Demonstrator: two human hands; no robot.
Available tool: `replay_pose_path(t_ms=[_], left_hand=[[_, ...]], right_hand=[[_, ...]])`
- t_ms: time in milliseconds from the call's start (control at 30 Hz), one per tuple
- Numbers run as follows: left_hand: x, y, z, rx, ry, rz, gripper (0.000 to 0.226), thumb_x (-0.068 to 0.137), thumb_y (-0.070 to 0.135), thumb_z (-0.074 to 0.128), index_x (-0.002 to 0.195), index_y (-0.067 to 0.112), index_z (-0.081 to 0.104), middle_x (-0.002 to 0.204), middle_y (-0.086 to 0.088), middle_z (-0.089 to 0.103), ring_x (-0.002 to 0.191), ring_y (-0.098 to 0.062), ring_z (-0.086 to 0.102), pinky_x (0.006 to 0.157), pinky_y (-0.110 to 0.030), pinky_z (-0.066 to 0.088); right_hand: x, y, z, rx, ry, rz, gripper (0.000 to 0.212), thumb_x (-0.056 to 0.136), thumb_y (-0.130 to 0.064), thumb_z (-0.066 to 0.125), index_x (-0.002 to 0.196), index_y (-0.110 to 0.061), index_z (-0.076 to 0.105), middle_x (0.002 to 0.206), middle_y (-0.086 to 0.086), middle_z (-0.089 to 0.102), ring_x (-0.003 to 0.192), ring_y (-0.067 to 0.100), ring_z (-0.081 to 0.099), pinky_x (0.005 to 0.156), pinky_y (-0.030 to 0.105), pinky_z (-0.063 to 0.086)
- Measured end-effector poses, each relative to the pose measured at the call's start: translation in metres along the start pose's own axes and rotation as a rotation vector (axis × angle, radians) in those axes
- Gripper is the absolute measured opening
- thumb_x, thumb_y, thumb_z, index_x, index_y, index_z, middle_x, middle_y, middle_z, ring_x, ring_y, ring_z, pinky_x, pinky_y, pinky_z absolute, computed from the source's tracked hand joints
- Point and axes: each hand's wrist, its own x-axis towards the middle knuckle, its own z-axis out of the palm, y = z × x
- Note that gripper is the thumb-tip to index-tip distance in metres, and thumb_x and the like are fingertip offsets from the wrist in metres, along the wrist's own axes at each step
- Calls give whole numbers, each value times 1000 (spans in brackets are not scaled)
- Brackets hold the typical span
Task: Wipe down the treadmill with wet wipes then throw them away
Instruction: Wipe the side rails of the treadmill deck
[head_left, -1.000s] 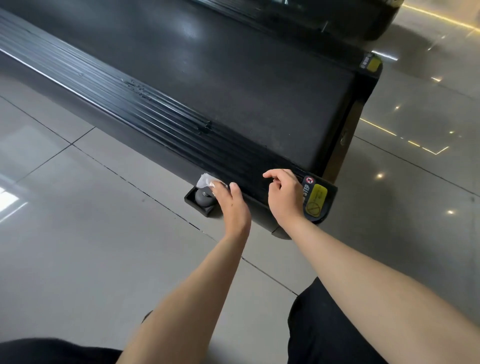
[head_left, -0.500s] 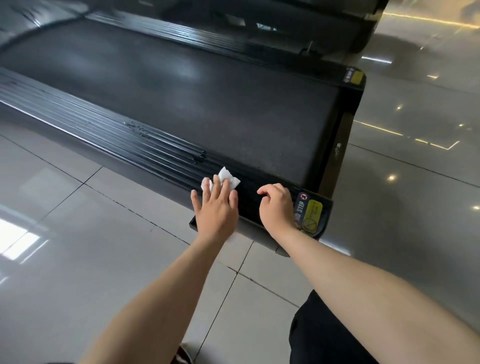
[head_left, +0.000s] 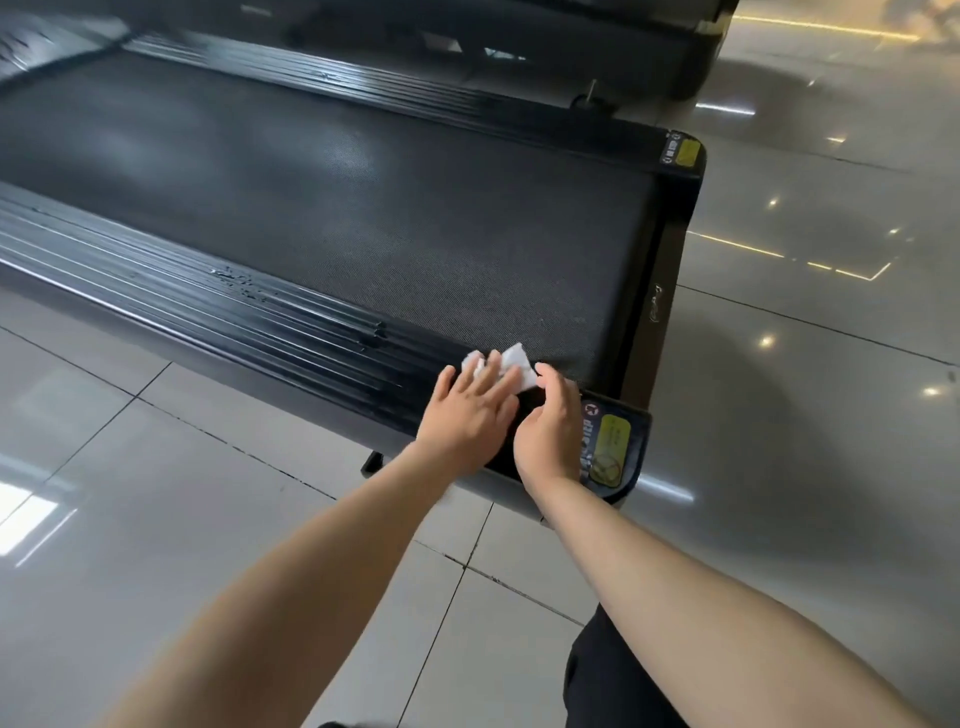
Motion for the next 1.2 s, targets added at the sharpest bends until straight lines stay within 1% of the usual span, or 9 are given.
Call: replay_pose_path(t_ms=[167, 267, 400, 600, 667, 733, 967, 1100, 1200], left_hand=[[15, -35, -8, -102, 103, -362, 50, 104, 41, 23, 153, 30, 26, 170, -2, 10, 156, -22, 2, 123, -46, 3], [11, -62, -13, -124, 109, -489, 53, 104, 40, 20, 155, 28, 24, 170, -4, 6, 156, -23, -1, 124, -48, 0], [3, -55, -12, -102, 101, -452, 50, 105, 39, 21, 154, 29, 26, 170, -5, 7, 156, -25, 0, 124, -49, -2], [-4, 16, 3, -21, 5, -102, 62, 100, 49, 4, 158, 35, 21, 170, -1, 8, 156, -21, 0, 122, -49, -2], [-5, 21, 3, -55, 2, -142, 54, 105, 46, 10, 156, 37, 24, 170, 1, 9, 157, -18, 0, 122, -49, -3], [-10, 9, 0, -106, 72, -288, 47, 107, 42, 19, 153, 38, 29, 169, 2, 11, 156, -17, 3, 122, -49, -3], [-53, -58, -4, -172, 176, -605, 50, 106, 41, 18, 156, 35, 20, 170, -5, 0, 156, -24, -9, 121, -52, -8], [-58, -45, 9, -260, 248, -578, 49, 107, 40, 20, 156, 35, 22, 170, -5, -4, 155, -24, -15, 123, -50, -9], [-68, -23, 33, -311, 289, -399, 50, 108, 40, 22, 157, 31, 28, 170, -3, 2, 156, -23, -13, 126, -47, -2]], right_hand=[[-1, 0, -3, -27, -28, -7, 60, 83, 22, 37, 129, -8, 62, 117, 7, 61, 108, 22, 57, 88, 20, 38], [-3, 1, -4, -33, -56, -38, 56, 85, 21, 38, 125, -9, 63, 113, 5, 60, 100, 20, 56, 82, 24, 40], [-2, 3, -2, -44, -58, -45, 55, 83, 21, 38, 121, -8, 65, 105, 5, 59, 91, 13, 48, 79, 25, 40], [1, 1, -2, 37, -33, -13, 42, 85, 16, 41, 109, -4, 69, 93, 6, 57, 86, 14, 48, 79, 17, 37], [1, 0, -3, 59, -19, -10, 40, 86, 15, 40, 108, -3, 69, 93, 4, 57, 87, 14, 47, 82, 19, 40], [0, 3, -3, 41, -9, -79, 43, 83, 18, 39, 107, -3, 68, 93, 4, 57, 86, 16, 49, 80, 22, 40], [-8, 4, -1, -91, -196, -291, 37, 85, 16, 45, 105, -3, 69, 92, 8, 63, 89, 24, 56, 77, 34, 48], [-11, 6, -1, -145, -237, -380, 35, 84, 10, 46, 105, -4, 70, 90, 9, 65, 92, 28, 57, 76, 41, 51], [-13, 5, -1, -189, -278, -419, 34, 86, 7, 49, 109, -6, 70, 95, 8, 66, 98, 28, 58, 79, 42, 52]])
